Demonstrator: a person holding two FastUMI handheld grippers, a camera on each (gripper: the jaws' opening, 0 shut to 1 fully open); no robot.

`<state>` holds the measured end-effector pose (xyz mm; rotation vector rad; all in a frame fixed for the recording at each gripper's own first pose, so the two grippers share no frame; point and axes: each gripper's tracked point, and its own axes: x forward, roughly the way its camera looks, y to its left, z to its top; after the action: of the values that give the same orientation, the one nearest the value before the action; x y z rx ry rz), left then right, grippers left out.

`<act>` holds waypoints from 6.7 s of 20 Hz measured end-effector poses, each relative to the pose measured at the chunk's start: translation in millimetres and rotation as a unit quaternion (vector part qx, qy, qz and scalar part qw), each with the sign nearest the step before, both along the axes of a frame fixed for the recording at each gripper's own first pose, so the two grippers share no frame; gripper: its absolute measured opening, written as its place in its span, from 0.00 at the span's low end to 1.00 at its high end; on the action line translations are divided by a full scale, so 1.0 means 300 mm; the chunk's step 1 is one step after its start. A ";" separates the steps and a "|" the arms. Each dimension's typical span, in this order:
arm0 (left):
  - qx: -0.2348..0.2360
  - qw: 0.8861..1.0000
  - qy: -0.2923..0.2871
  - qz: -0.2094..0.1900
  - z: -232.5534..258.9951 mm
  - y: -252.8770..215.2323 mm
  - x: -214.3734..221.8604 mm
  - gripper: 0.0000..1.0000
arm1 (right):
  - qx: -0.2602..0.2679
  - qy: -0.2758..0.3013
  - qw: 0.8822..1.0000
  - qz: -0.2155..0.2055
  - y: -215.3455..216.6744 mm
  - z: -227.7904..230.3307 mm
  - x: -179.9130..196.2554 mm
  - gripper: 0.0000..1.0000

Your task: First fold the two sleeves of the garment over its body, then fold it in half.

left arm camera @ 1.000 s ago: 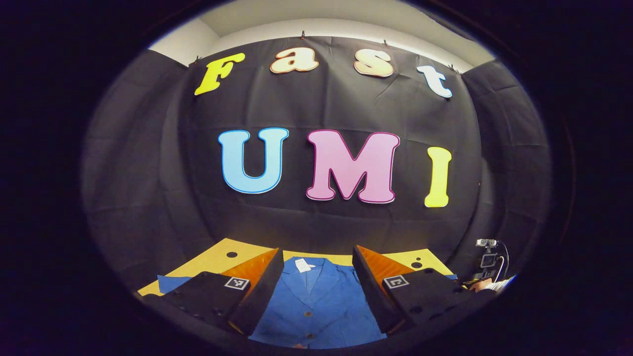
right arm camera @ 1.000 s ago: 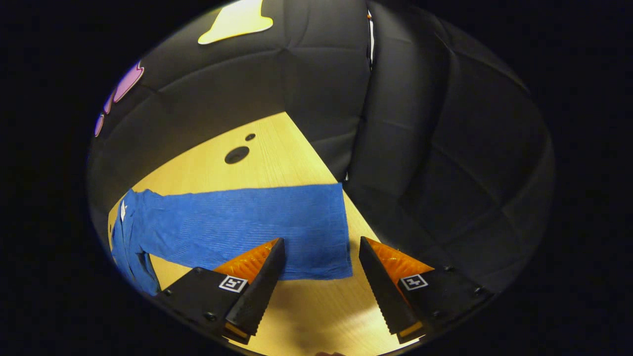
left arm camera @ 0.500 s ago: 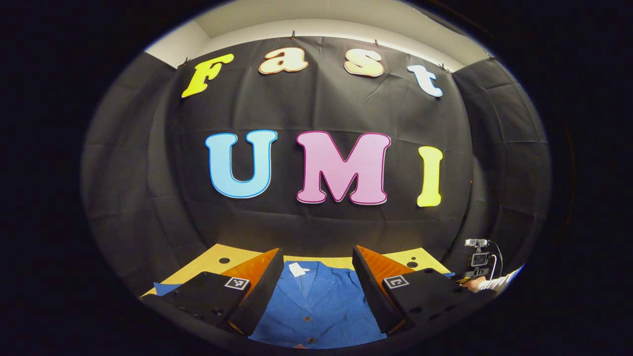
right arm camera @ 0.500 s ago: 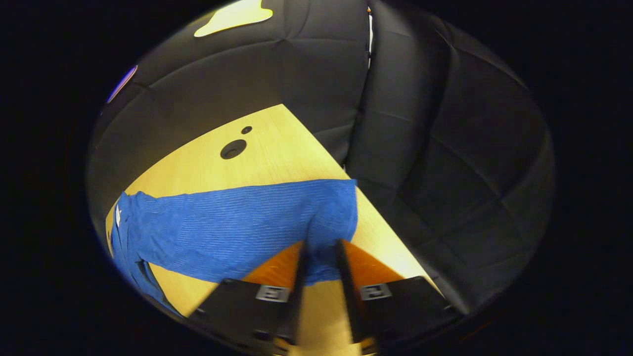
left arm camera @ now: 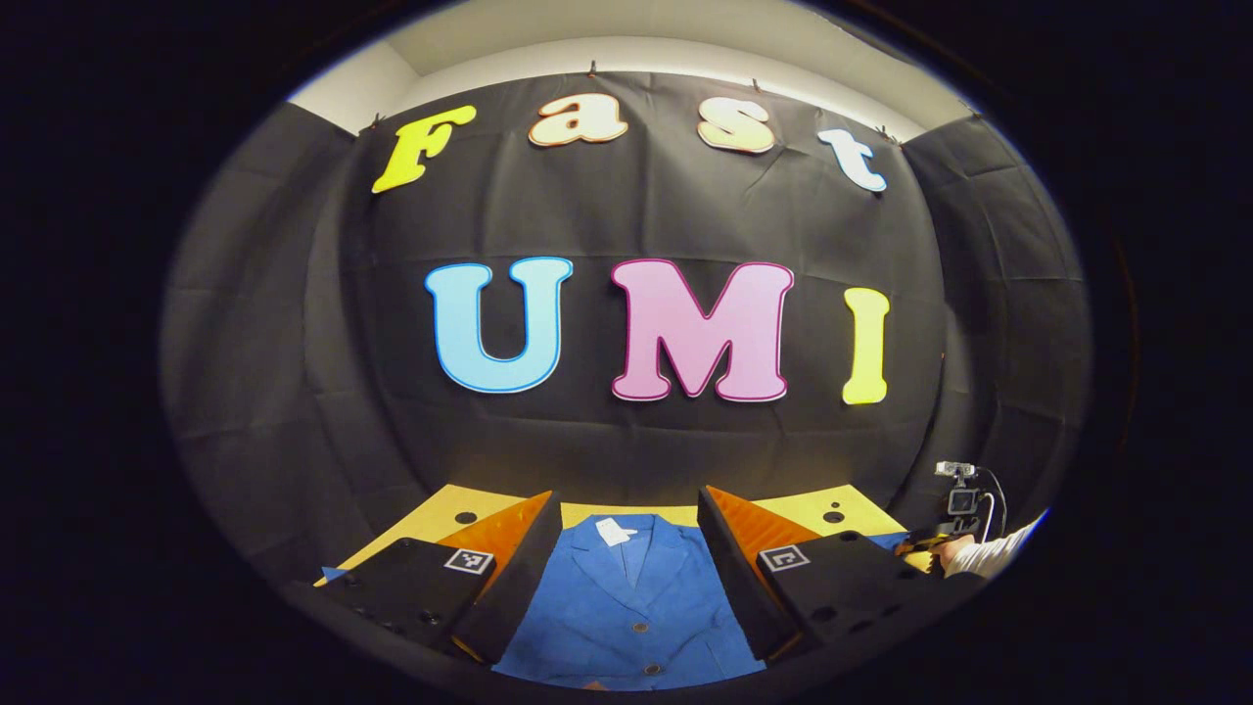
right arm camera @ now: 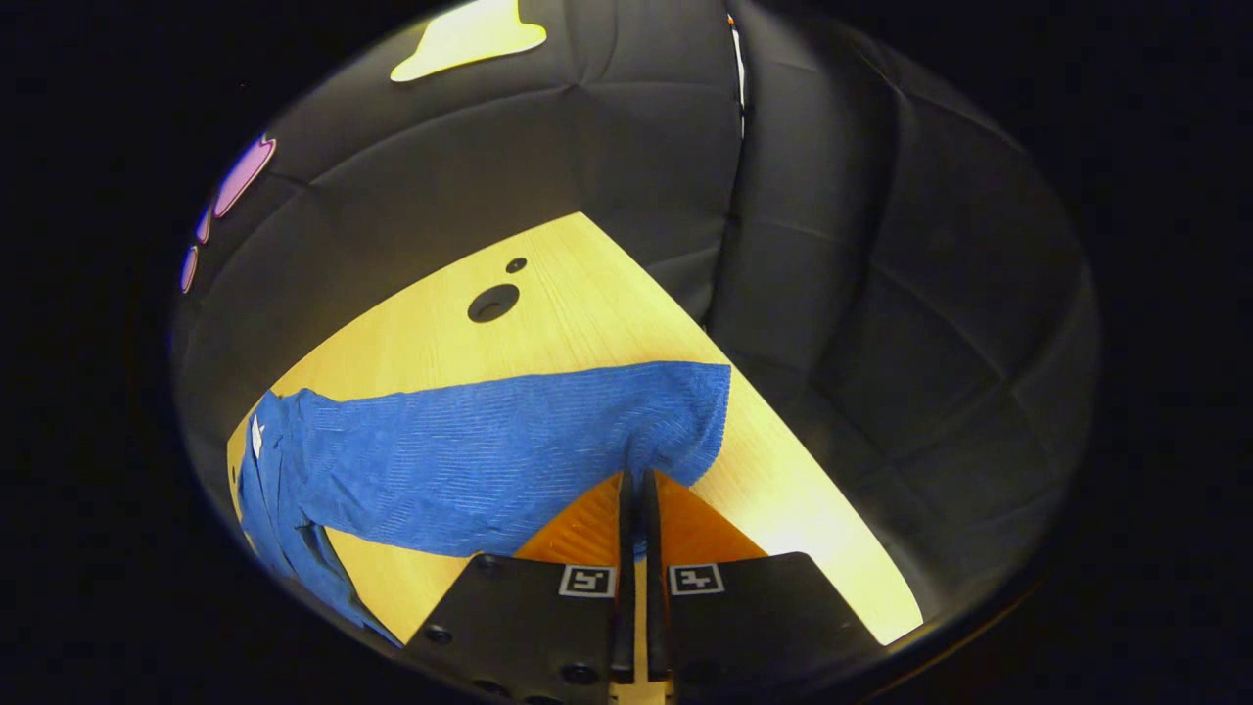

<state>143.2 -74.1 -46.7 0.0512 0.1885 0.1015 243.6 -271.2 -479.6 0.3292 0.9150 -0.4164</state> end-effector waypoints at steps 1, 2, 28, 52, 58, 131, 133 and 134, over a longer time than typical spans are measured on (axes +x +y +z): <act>-0.005 1.000 -0.005 0.000 0.004 0.020 -0.013 0.81 | 0.000 -0.017 1.000 0.000 0.030 0.040 0.014 0.06; -0.012 1.000 -0.008 -0.002 -0.007 0.039 -0.026 0.81 | -0.001 -0.030 1.000 0.002 0.063 0.086 0.025 0.05; -0.023 0.978 0.055 0.200 -0.278 1.341 -0.600 0.81 | 0.187 -0.078 0.956 0.214 2.252 0.247 0.237 0.00; -0.195 0.912 0.235 0.274 -0.881 1.578 -0.368 0.83 | 0.123 -0.176 0.937 0.276 1.662 0.619 0.085 0.65; -0.259 0.872 0.297 0.292 -1.046 1.574 -0.335 0.84 | 0.119 -0.166 0.957 0.207 1.441 0.610 0.020 0.65; -0.122 0.915 0.308 -0.230 -0.826 -0.318 0.703 0.84 | 0.104 -0.128 0.963 0.213 0.596 0.580 -0.361 0.65; -0.100 0.924 0.305 -0.208 -0.810 -0.244 0.665 0.85 | 0.107 -0.120 0.961 0.225 0.648 0.554 -0.370 0.65; -0.082 0.930 0.304 -0.189 -0.796 -0.180 0.625 0.84 | 0.111 -0.115 0.960 0.230 0.675 0.539 -0.381 0.65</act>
<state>330.6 -128.0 -285.5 -0.0500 0.8023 -0.3230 129.4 -68.8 -317.9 0.3489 0.7795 0.1536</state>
